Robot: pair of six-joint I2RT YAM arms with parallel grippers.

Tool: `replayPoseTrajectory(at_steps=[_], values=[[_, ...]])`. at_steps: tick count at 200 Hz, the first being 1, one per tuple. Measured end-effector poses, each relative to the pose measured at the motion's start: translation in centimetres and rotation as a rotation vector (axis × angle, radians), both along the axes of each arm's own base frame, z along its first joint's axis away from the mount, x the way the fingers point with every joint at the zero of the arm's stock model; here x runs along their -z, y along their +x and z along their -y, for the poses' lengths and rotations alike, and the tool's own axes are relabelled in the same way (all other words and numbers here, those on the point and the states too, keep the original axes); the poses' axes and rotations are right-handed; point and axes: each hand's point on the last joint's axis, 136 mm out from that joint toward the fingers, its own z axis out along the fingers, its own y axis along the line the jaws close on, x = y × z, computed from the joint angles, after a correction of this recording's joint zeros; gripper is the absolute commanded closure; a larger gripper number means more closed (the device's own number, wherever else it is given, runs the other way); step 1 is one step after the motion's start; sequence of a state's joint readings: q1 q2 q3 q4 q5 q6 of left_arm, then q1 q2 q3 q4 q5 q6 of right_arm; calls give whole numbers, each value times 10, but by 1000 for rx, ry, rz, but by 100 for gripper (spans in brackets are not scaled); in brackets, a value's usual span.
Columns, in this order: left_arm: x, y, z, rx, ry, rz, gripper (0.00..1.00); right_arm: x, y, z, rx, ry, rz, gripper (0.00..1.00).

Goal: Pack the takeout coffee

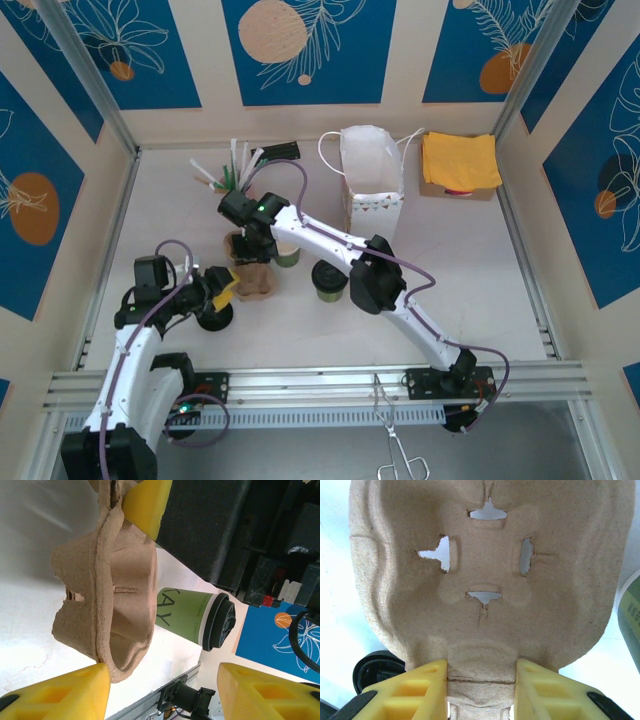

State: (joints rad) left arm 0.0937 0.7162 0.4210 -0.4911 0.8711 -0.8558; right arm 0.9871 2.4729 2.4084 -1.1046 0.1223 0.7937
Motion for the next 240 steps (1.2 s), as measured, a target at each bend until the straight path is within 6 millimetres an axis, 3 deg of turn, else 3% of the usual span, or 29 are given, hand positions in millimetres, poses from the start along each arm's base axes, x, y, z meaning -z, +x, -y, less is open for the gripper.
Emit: replayPoseTrajectory(at_steps=[240], values=[[13, -1, -3, -34, 9, -50, 41, 0, -9, -6, -19, -3, 8, 68]])
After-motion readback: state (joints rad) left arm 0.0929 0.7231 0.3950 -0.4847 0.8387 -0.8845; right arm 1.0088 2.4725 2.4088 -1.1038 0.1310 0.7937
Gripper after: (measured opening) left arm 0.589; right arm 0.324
